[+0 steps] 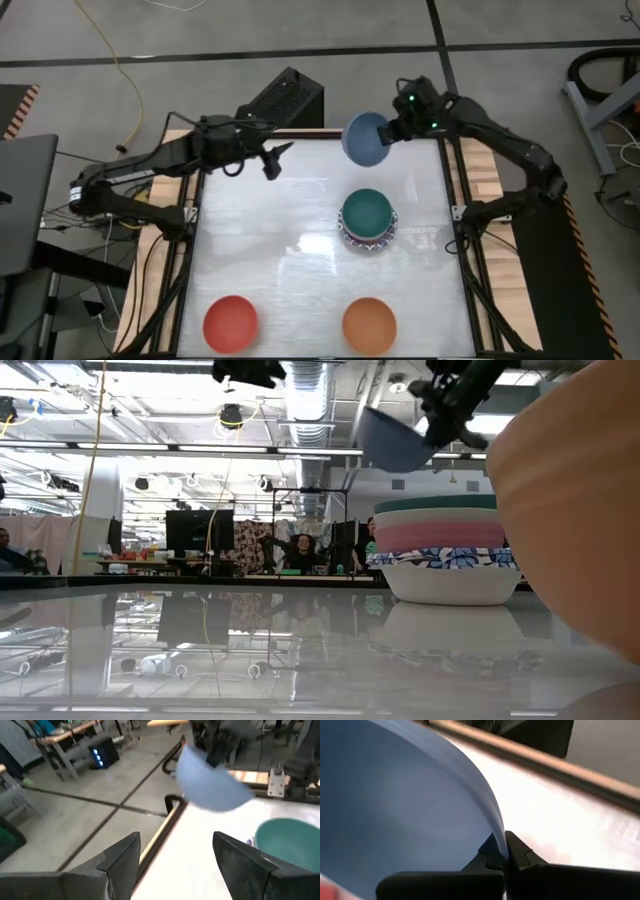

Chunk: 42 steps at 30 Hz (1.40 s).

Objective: Nest bowls inside each other
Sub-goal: Stack the blue bowl on top of the dark green bowl

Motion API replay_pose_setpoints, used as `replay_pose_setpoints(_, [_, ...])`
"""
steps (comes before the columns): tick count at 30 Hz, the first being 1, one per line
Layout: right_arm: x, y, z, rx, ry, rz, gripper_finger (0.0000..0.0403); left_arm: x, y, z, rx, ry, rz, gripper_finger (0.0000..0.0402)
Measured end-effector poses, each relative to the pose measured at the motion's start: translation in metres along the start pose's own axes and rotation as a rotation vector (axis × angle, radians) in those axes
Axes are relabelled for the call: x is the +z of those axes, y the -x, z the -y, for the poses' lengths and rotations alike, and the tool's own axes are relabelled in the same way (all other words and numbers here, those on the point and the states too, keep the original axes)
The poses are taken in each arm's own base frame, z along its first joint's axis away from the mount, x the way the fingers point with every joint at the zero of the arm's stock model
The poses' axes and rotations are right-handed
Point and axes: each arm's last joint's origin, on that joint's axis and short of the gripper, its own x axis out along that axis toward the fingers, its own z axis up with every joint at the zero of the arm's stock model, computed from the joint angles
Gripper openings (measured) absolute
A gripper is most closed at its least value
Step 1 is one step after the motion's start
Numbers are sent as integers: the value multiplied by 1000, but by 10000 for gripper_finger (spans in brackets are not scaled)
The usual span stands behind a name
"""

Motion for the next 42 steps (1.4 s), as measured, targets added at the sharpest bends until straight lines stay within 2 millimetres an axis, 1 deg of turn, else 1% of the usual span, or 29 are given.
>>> replay_pose_setpoints(4, [-1, 21, -3, 2, 1, -102, 3, -6, 12, -3, -8, 22, -77, 238])
replay_pose_setpoints(7, [-7, 29, -6, 18, -4, -183, 4, -13, 19, -5, -11, 31, -154, 238])
replay_pose_setpoints(12, [-19, 31, -14, 107, -5, -314, 4, -22, 30, -7, -13, 42, -250, 238])
replay_pose_setpoints(18, [-32, 29, -30, 127, 24, -393, 5, -28, 38, -9, -13, 64, -320, 238])
replay_pose_setpoints(21, [-37, 23, -38, 129, 28, -429, 5, -29, 38, -9, -14, 72, -329, 238])
replay_pose_setpoints(30, [-51, -11, -54, 67, 94, -591, 5, -34, 40, -7, -97, 100, -388, 238])
replay_pose_setpoints(34, [-55, -22, -60, 60, 127, -631, 5, -36, 41, -6, -115, 105, -409, 238])
replay_pose_setpoints(40, [-62, -36, -61, -32, 182, -678, 5, -37, 41, -6, -115, 103, -416, 238])
replay_pose_setpoints(42, [-62, -38, -61, -37, 197, -687, 5, -37, 41, -6, -116, 103, -417, 238])
